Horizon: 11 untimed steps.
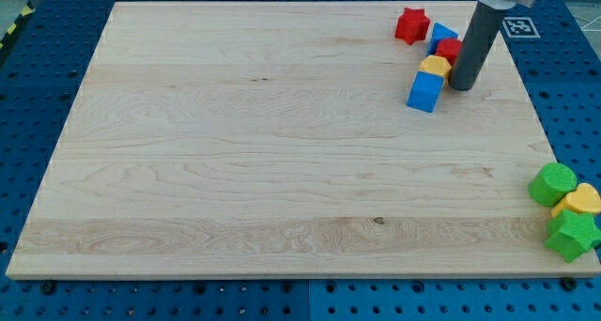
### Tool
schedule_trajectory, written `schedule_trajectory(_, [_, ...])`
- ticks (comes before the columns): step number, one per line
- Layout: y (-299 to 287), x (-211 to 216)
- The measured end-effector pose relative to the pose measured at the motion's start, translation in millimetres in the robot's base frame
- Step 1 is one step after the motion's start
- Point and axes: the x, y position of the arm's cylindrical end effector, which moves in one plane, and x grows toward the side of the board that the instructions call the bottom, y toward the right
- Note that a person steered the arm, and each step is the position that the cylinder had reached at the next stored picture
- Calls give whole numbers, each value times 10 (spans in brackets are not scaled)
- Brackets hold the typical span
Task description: Move the blue cube towards the red star
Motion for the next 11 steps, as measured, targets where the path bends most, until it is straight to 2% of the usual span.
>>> schedule_trajectory(3, [13,232])
schedule_trajectory(5, [-501,377])
schedule_trajectory(6, [-690,294])
schedule_trajectory(7, [-710,28])
schedule_trajectory(8, [-981,-219])
schedule_trajectory(10, [-1677,-323])
schedule_trajectory(11, [-1680,-537])
